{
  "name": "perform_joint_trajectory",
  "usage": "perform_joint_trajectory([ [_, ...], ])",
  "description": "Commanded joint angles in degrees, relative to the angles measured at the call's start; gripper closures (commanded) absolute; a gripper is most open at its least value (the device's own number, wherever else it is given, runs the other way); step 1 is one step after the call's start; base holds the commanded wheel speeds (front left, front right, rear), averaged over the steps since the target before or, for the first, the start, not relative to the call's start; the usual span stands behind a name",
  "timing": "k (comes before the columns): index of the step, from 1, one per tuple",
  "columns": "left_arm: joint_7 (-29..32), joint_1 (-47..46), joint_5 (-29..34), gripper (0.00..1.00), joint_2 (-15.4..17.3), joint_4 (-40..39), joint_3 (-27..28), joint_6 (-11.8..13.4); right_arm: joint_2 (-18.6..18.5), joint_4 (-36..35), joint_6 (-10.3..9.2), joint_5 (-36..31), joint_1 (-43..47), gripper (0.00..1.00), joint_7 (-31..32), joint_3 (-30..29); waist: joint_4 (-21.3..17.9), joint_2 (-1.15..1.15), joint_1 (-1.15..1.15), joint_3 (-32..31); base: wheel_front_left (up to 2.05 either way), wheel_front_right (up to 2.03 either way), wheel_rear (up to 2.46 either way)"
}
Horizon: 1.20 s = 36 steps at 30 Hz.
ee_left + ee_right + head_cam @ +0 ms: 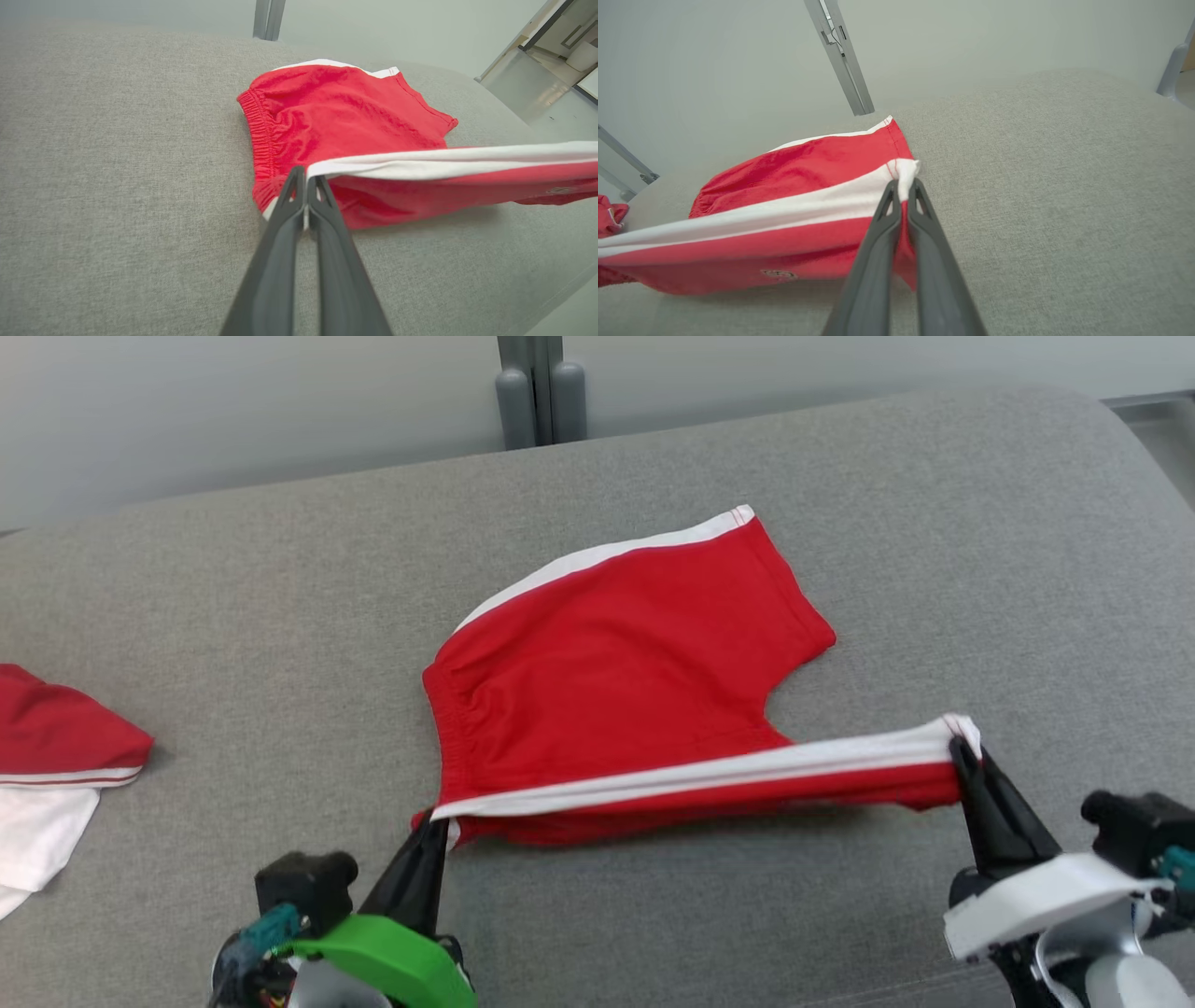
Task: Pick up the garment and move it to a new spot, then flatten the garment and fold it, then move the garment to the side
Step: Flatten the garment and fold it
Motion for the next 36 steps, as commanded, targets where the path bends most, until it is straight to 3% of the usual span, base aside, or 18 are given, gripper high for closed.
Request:
perform_joint_trajectory([
  [1, 0.2, -3.2, 0.1, 1.0, 0.9, 1.2, 0.6, -0.1, -1.2, 1.6, -0.25, 0.6, -3.9, 1.0, -0.6, 0.1, 0.7, 0.0, 0.0, 3.3, 0.0, 0.0, 0.0],
  [16, -1.1, -34.8, 1.2, 1.0, 1.4, 18.2, -0.3, -4.9, -11.3, 29.0, -0.26, 4.6, -44.0, 1.0, -3.6, 9.2, 6.1, 0.0, 0.0, 19.8, 0.0, 0.0, 0.0],
  [27, -4.7, -45.6, 1.1, 1.0, 0.3, 31.7, -3.0, -6.4, -12.0, 46.2, -0.22, 7.0, -58.0, 1.0, -9.4, 18.8, 7.3, 0.0, 0.0, 23.8, 0.0, 0.0, 0.0],
  [28, -5.6, -46.2, 2.0, 0.73, 0.7, 32.4, -3.7, -6.5, -12.0, 47.4, -0.21, 7.3, -58.6, 0.48, -10.1, 19.6, 7.4, 0.0, 0.0, 23.8, 0.0, 0.0, 0.0],
  [29, -6.3, -46.3, 1.9, 0.23, 0.6, 33.1, -4.0, -6.5, -12.0, 48.3, -0.21, 7.3, -59.1, 0.48, -11.0, 20.0, 7.5, 0.0, 0.0, 23.7, 0.0, 0.0, 0.0],
  [30, -7.3, -46.3, 2.1, 0.0, 0.5, 33.8, -4.3, -6.5, -11.9, 49.1, -0.21, 7.5, -59.4, 0.0, -12.0, 20.2, 7.5, 0.0, 0.0, 23.5, 0.0, 0.0, 0.0],
  [36, -15.4, -43.4, 2.6, 0.0, -0.1, 34.6, -3.6, -4.5, -11.5, 46.7, -0.19, 5.5, -56.6, 0.0, -14.6, 18.3, 6.3, 0.0, 0.0, 21.0, 0.0, 0.0, 0.0],
])
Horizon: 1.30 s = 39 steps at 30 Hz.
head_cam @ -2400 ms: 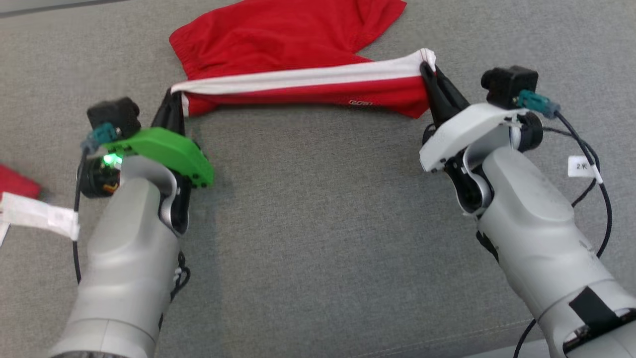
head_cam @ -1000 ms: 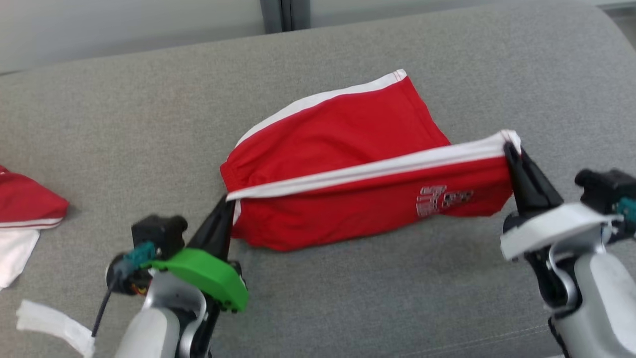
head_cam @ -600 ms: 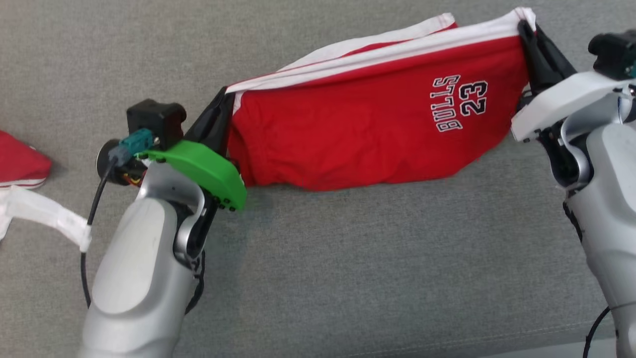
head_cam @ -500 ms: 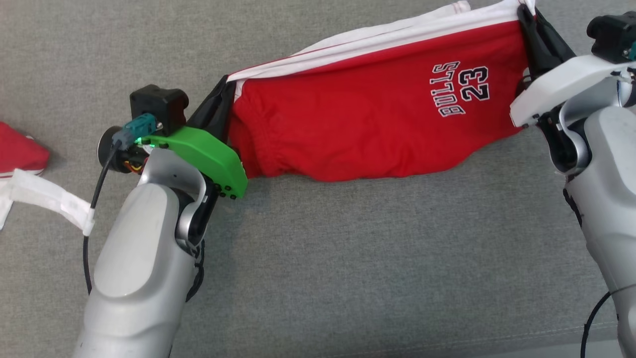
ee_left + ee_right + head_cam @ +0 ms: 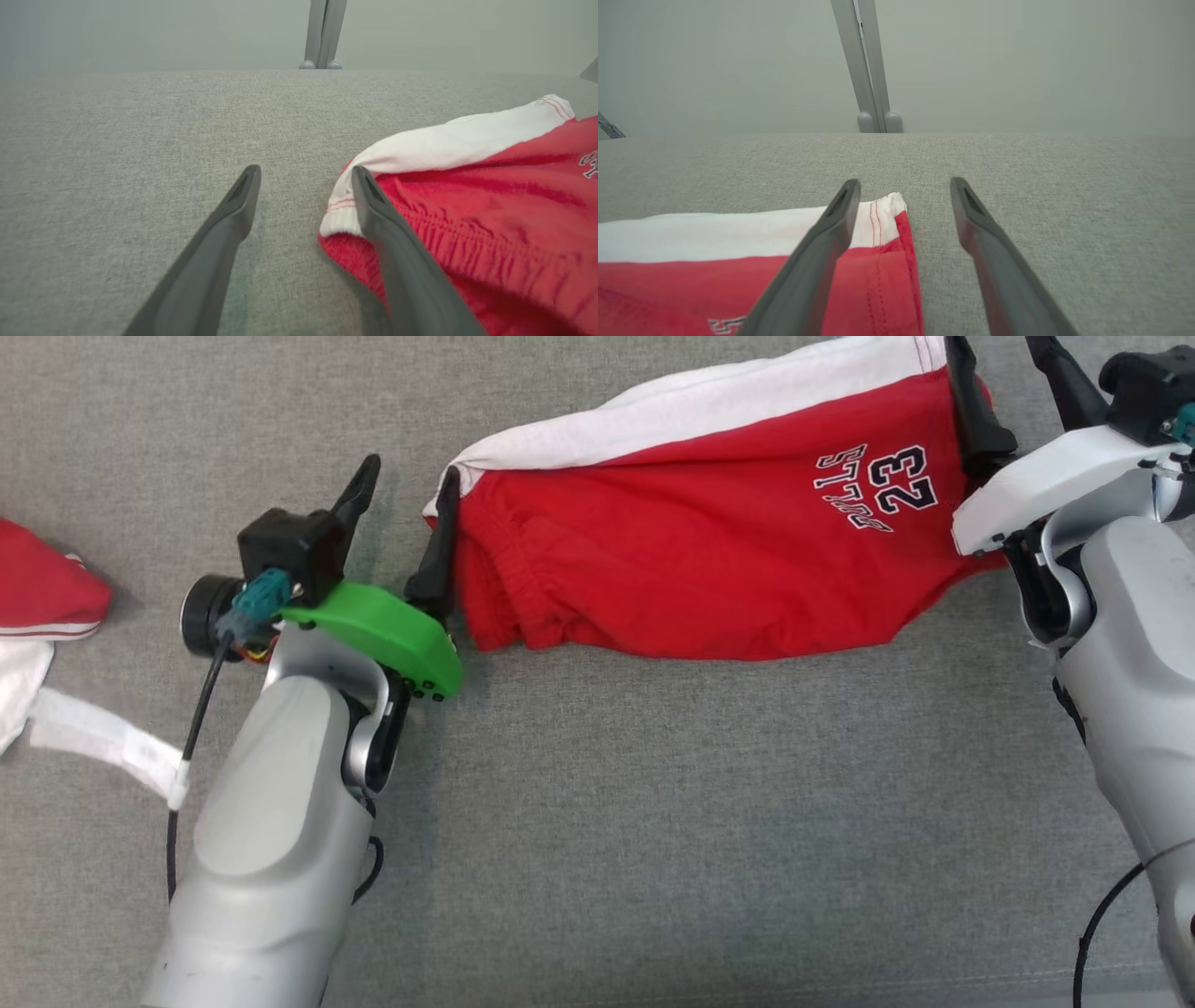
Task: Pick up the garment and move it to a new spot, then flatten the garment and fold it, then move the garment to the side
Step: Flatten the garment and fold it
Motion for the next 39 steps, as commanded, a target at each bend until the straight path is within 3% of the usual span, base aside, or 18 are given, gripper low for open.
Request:
perform_joint_trajectory([
  [1, -1.8, 1.6, 0.7, 0.0, 0.1, -0.5, 0.4, 0.9, 0.1, -2.5, -0.1, -1.4, 1.7, 0.0, -0.5, -1.6, -1.3, 0.0, 0.0, -1.7, 0.0, 0.0, 0.0],
  [7, -6.9, 6.9, 1.2, 0.0, 1.4, -4.7, 3.1, 4.8, 3.0, -15.2, -0.09, -7.1, 11.6, 0.0, -0.4, -10.3, -3.6, 0.0, 0.0, -5.5, 0.0, 0.0, 0.0],
  [13, -7.9, 12.9, 2.1, 0.0, 3.6, -10.9, 5.7, 7.9, 5.6, -23.3, -0.09, -10.2, 20.6, 0.0, -0.4, -13.5, -5.6, 0.0, 0.0, -9.5, 0.0, 0.0, 0.0],
  [29, -6.9, 25.5, 3.5, 0.0, 6.8, -19.3, 8.0, 13.1, 8.6, -36.6, -0.09, -12.5, 37.3, 0.0, 3.9, -13.7, -8.0, 0.0, 0.0, -15.9, 0.0, 0.0, 0.0],
  [39, -5.8, 28.7, 2.7, 0.0, 7.4, -21.5, 8.3, 14.5, 10.1, -40.4, -0.09, -12.8, 41.2, 0.0, 5.9, -14.2, -7.9, 0.0, 0.0, -16.9, 0.0, 0.0, 0.0],
])
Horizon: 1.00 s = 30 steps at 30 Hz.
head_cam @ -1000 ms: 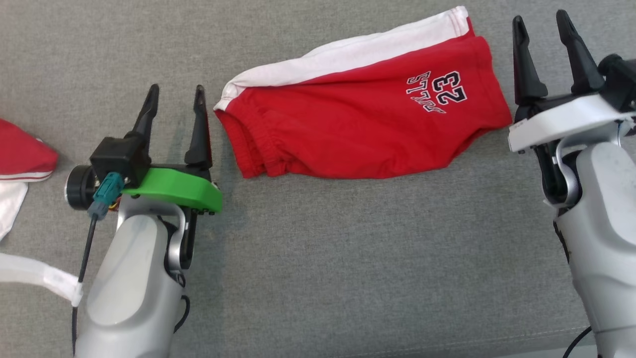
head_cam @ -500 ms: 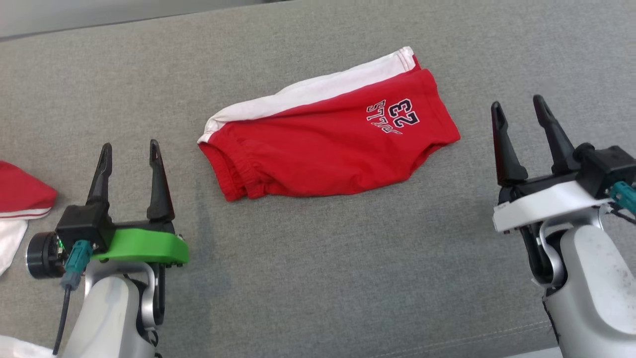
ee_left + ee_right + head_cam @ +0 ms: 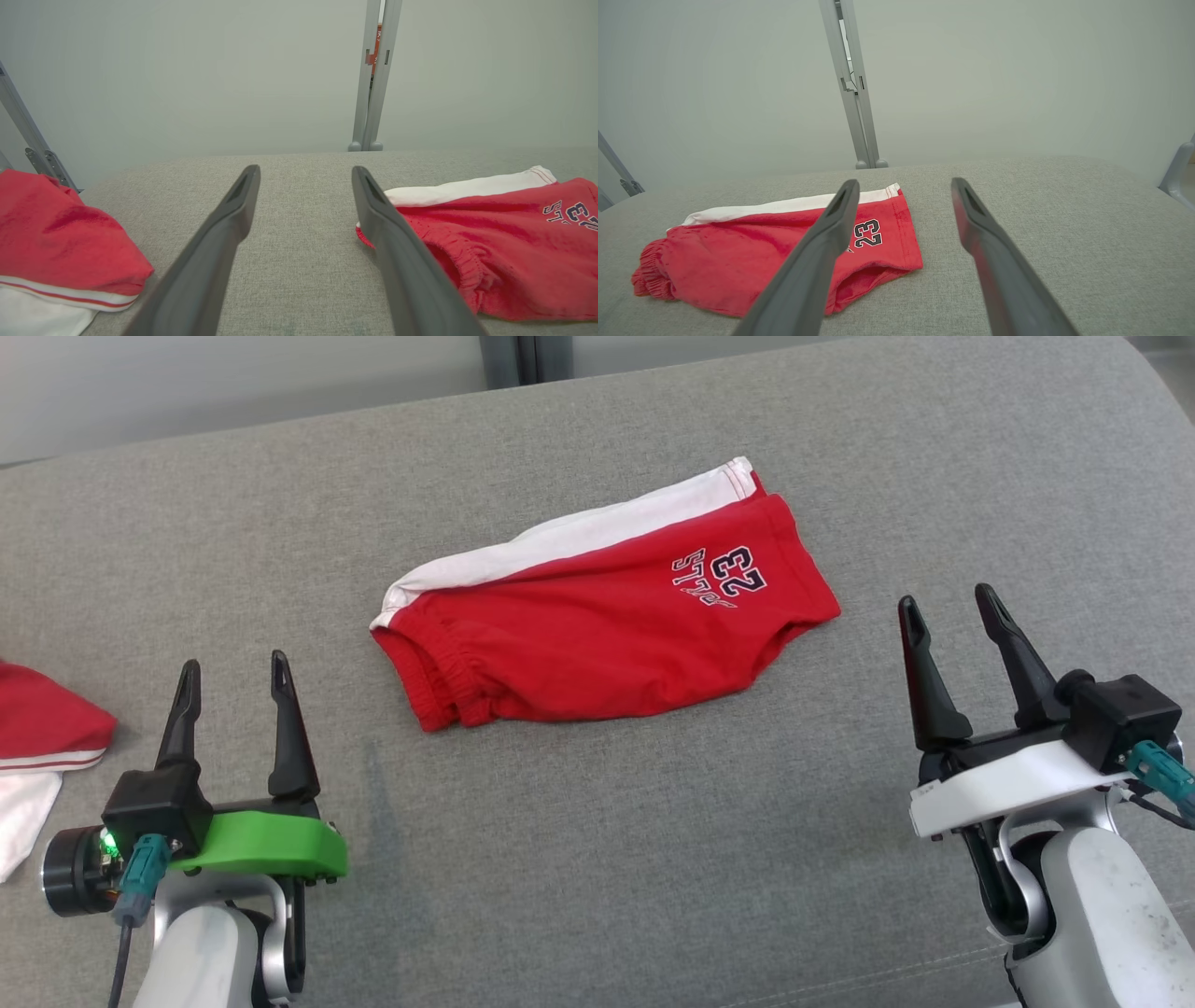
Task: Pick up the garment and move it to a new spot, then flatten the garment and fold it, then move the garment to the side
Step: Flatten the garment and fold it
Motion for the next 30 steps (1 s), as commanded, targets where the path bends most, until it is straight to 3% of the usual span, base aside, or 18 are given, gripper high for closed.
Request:
perform_joint_trajectory([
  [1, 0.2, 0.9, -0.1, 0.0, 0.5, -0.2, 0.1, 0.3, 0.0, -0.4, -0.08, -0.3, 0.5, 0.0, 0.3, -0.2, 0.1, 0.0, 0.0, 0.0, 0.0, 0.0, 0.0],
  [10, 0.5, 0.3, -0.2, 0.0, 0.5, -1.1, -0.6, 0.4, -0.9, -0.5, -0.08, -0.5, 0.0, 0.0, 0.9, -1.2, 1.1, 0.0, 0.0, 1.3, 0.0, 0.0, 0.0],
  [18, 0.0, -3.7, 0.7, 0.0, -0.2, -2.9, -2.4, -0.4, -2.8, 4.1, -0.08, 0.1, -5.2, 0.0, 1.5, -2.1, 4.2, 0.0, 0.0, 7.5, 0.0, 0.0, 0.0],
  [30, -1.4, -8.4, 1.7, 0.0, -2.0, -0.8, -4.8, -1.9, -3.8, 25.1, -0.08, 2.1, -17.7, 0.0, 2.6, 1.3, 7.4, 0.0, 0.0, 12.9, 0.0, 0.0, 0.0],
])
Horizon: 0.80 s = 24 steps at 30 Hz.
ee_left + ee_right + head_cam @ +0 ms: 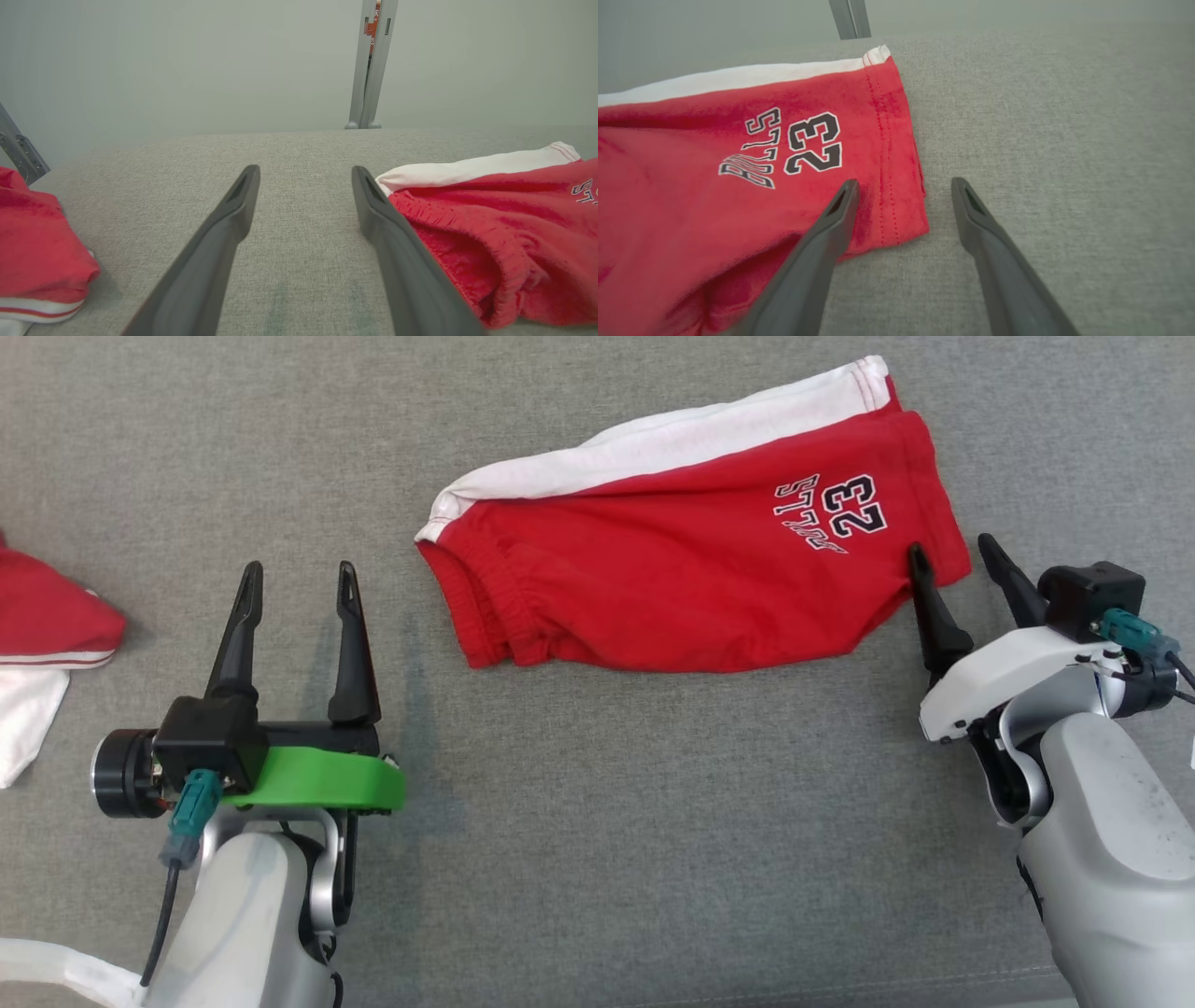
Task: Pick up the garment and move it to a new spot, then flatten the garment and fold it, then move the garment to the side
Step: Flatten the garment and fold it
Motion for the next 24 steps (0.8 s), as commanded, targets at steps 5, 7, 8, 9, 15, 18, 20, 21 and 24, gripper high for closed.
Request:
perform_joint_trajectory([
  [5, -0.6, -1.3, 0.5, 0.0, -0.3, 1.3, 0.0, -0.6, 0.6, 6.4, -0.07, 2.7, -2.3, 1.0, 0.6, 1.5, 1.8, 0.0, 0.0, 0.7, 0.0, 0.0, 0.0],
  [7, -0.7, -1.1, 0.5, 0.0, -0.3, 1.7, 0.0, -0.7, 0.9, 7.4, -0.07, 3.7, -1.9, 1.0, -0.5, 1.5, 1.8, 0.0, 0.0, 0.0, 0.0, 0.0, 0.0],
  [8, -0.7, -0.9, 0.5, 0.0, -0.2, 1.9, 0.1, -0.7, 1.0, 7.5, -0.07, 3.9, -1.5, 1.0, -1.1, 1.4, 1.8, 0.0, 0.0, -0.3, 0.0, 0.0, 0.0],
  [9, -0.8, -0.7, 0.6, 0.0, -0.2, 2.1, 0.2, -0.7, 1.2, 7.5, -0.08, 4.4, -0.9, 1.0, -2.0, 1.2, 1.6, 0.0, 0.0, -0.8, 0.0, 0.0, 0.0],
  [15, -1.0, 0.9, 0.2, 0.0, 0.0, 2.9, 0.2, -0.8, 2.0, 5.3, -0.09, 5.9, 3.5, 1.0, -5.7, -1.0, 0.6, 0.0, 0.0, -3.9, 0.0, 0.0, 0.0],
  [18, -1.0, 1.4, -0.1, 0.0, -0.1, 3.3, 0.0, -0.9, 2.1, 3.4, -0.08, 5.8, 6.5, 1.0, -6.4, -2.5, 0.0, 0.0, 0.0, -5.2, 0.0, 0.0, 0.0],
  [20, -1.0, 1.9, -0.2, 0.0, -0.1, 3.4, -0.1, -0.9, 2.2, 2.5, -0.08, 5.8, 8.2, 1.0, -6.3, -3.4, -0.3, 0.0, 0.0, -5.8, 0.0, 0.0, 0.0],
  [21, -1.0, 2.0, -0.2, 0.0, 0.0, 3.5, -0.2, -0.8, 2.1, 2.1, -0.08, 5.8, 9.2, 1.0, -6.0, -4.0, -0.5, 0.0, 0.0, -6.1, 0.0, 0.0, 0.0],
  [24, -1.0, 2.5, -0.5, 0.0, 0.1, 3.5, -0.3, -0.7, 2.1, 1.3, -0.08, 5.4, 10.9, 1.0, -5.1, -5.4, -0.8, 0.0, 0.0, -6.7, 0.0, 0.0, 0.0],
])
